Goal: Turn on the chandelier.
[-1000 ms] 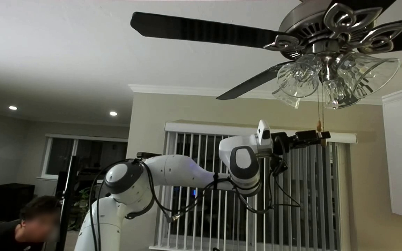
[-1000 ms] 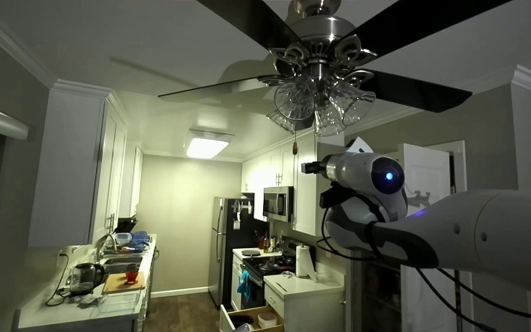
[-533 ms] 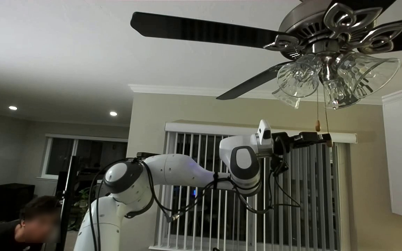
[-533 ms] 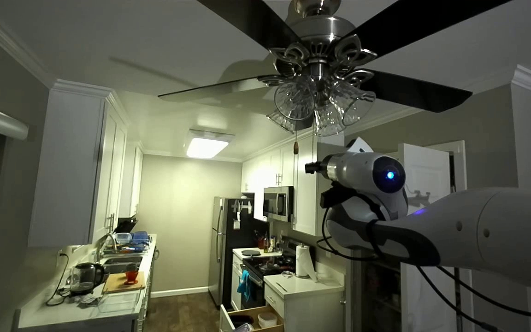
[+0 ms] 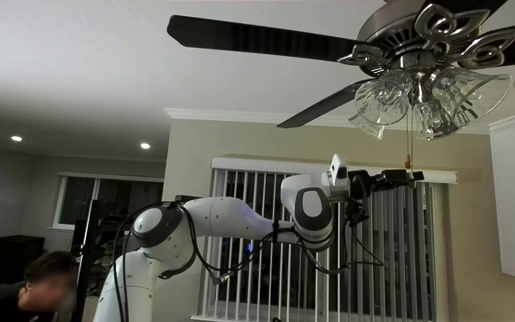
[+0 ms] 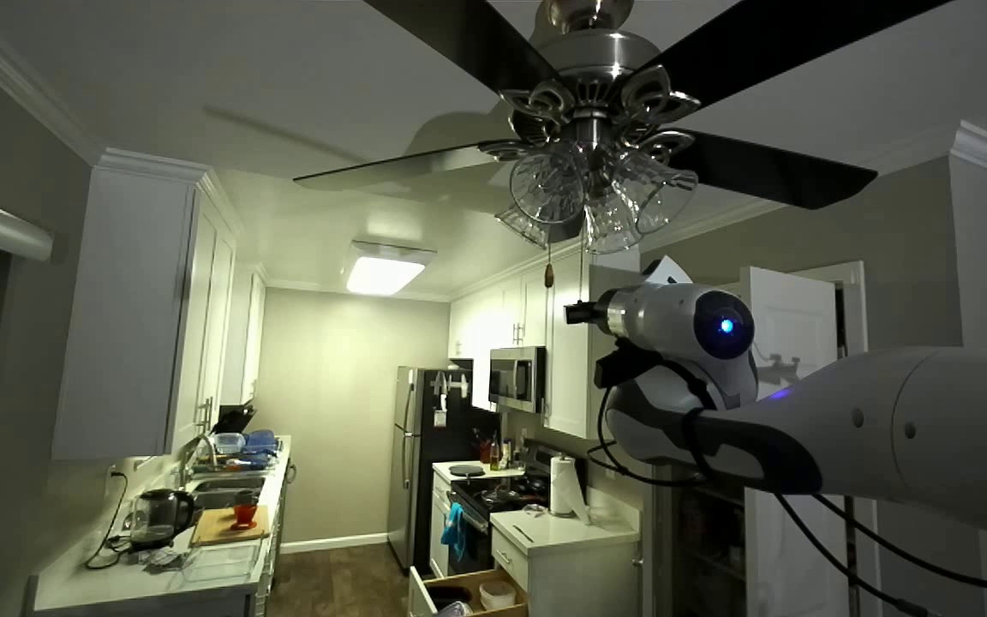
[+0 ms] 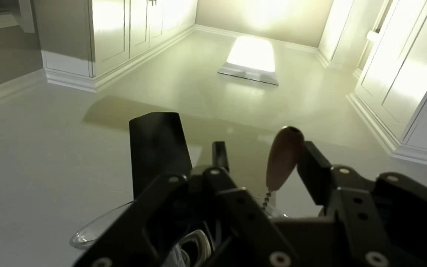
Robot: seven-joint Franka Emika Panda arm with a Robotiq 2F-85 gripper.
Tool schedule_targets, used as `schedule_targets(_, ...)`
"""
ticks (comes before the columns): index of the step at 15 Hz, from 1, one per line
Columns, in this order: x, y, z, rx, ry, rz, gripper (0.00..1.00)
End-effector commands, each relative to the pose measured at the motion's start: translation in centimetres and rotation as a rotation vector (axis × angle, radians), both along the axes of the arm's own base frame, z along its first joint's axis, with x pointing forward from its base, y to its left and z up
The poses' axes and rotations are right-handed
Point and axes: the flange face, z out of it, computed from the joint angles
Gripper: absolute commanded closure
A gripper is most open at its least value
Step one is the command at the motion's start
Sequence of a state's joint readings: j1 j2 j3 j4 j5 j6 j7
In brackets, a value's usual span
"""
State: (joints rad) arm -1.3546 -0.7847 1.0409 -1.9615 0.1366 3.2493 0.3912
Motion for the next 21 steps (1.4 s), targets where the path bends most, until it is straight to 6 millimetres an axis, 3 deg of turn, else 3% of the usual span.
schedule_targets(1,0.12,-0.38,0.03,-0.011,0.035,0.030,0.77)
schedule_targets(3,0.18,-0.12,0.05,0.002,0.038,0.044,0.92)
schedule_targets(5,0.16,0.08,0.06,0.011,0.041,0.057,1.00)
schedule_targets(14,-0.29,-0.70,-0.19,0.014,0.051,0.060,1.00)
schedule_targets(15,-0.34,-0.71,-0.09,0.010,0.050,0.058,0.74)
schedule_targets(17,-0.35,-0.64,0.14,0.005,0.045,0.057,0.69)
schedule_targets(21,0.04,-0.29,-0.12,-0.012,0.050,0.058,0.43)
